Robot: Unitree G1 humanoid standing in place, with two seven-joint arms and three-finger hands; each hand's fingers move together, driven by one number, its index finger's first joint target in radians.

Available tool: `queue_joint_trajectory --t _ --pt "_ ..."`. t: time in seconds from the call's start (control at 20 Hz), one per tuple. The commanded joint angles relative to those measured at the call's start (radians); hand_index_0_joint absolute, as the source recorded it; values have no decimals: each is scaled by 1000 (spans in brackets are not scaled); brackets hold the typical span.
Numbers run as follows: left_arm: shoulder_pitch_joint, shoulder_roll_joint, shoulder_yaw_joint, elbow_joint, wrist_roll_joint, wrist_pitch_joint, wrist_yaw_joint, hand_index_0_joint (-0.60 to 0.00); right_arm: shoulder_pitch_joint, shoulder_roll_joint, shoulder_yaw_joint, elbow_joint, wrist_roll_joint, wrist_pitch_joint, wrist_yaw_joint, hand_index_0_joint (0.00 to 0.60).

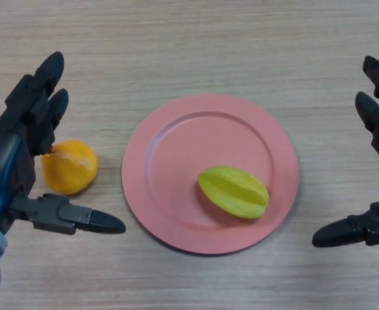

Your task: Pick up the yellow starfruit and place it on the plate

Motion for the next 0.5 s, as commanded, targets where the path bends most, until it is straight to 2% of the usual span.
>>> queue_joint_trajectory --t 0.05,0.2,0.4,0.5 --pt "-44 41 55 -46 -51 -104 49 0 -43 -27 -44 -69 -20 -97 -1 0" --pt "-50 44 53 -73 -130 -71 73 0 -48 -17 -13 -125 6 -4 -8 0" --pt "-27 45 79 -61 -137 -76 45 0 -56 -14 -22 -123 44 17 -19 0" --pt "-28 55 98 -52 -139 -76 27 0 -52 -22 -18 -105 25 -13 -17 0"
